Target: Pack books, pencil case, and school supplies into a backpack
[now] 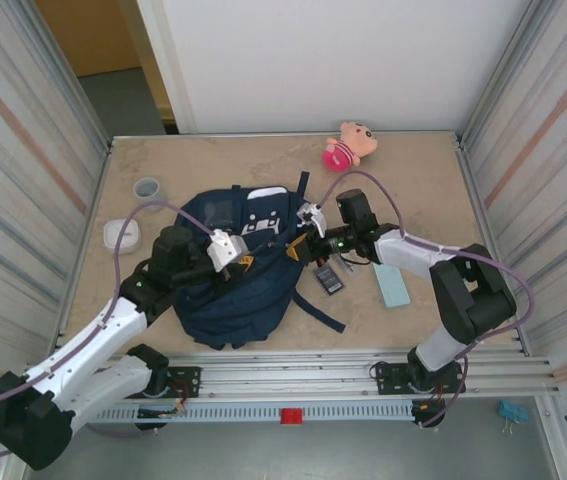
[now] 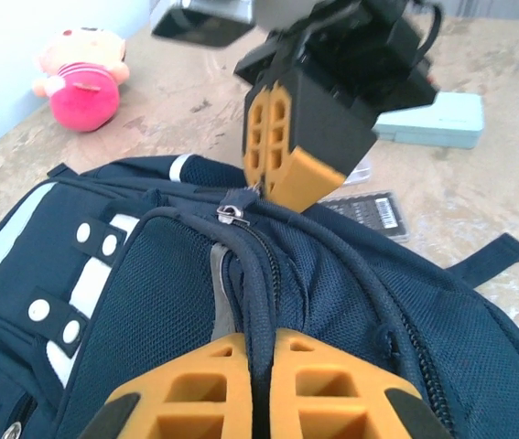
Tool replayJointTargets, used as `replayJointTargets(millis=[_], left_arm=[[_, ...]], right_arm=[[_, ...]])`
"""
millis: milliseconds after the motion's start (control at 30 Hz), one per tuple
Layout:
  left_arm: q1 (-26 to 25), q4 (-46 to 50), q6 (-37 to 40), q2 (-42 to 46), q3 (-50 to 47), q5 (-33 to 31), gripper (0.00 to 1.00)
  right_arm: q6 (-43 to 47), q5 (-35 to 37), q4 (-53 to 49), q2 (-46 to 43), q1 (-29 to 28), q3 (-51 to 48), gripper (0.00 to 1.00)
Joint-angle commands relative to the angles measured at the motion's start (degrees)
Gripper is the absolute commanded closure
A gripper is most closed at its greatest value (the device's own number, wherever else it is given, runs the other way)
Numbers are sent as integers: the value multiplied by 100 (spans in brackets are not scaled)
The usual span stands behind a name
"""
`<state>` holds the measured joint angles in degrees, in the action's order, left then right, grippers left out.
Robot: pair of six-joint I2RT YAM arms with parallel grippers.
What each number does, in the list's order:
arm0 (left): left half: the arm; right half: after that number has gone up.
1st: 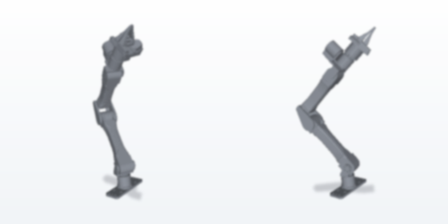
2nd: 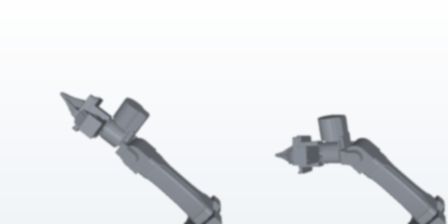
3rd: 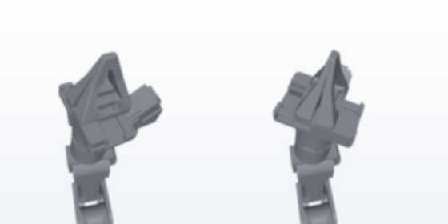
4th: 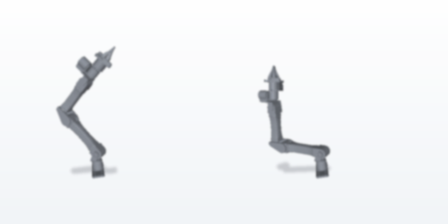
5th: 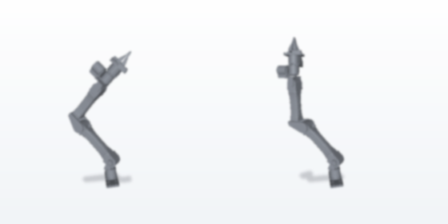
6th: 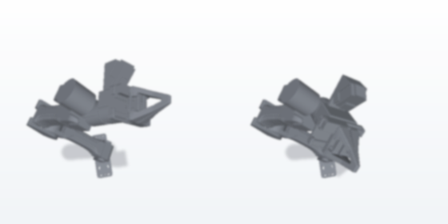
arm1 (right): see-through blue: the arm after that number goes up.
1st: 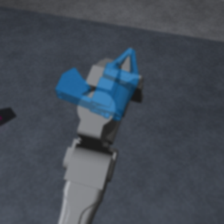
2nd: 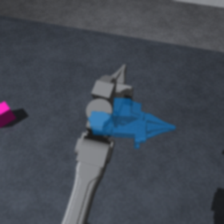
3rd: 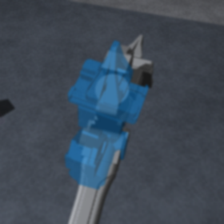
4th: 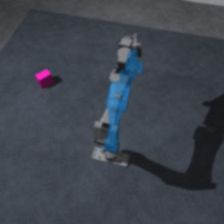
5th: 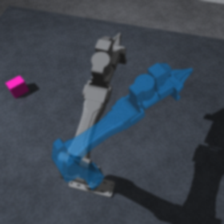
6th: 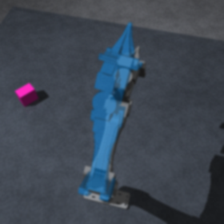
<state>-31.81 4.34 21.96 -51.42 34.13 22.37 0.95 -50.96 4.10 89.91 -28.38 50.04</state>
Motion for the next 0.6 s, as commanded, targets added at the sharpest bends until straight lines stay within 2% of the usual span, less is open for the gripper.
replayJointTargets(millis=[0, 133, 233, 433, 567], left_arm=[[-127, -338, -101, -203, 347, -1307, 100], [-367, -360, -143, -574, 497, -2135, 100], [-470, -509, -270, -824, 585, -2467, 100], [-675, -870, -427, -1430, 845, -2814, 100], [-754, -1121, -584, -1723, 988, -2789, 100]], right_arm=[[-289, -266, -274, -427, -34, 31, 100], [-657, -350, -910, -628, -144, 297, 100], [-914, -324, -1402, -730, -282, 489, 100], [-1800, -4, -1500, -981, -754, 472, 100], [-2537, 314, -1412, -1005, -1091, 433, 100]])
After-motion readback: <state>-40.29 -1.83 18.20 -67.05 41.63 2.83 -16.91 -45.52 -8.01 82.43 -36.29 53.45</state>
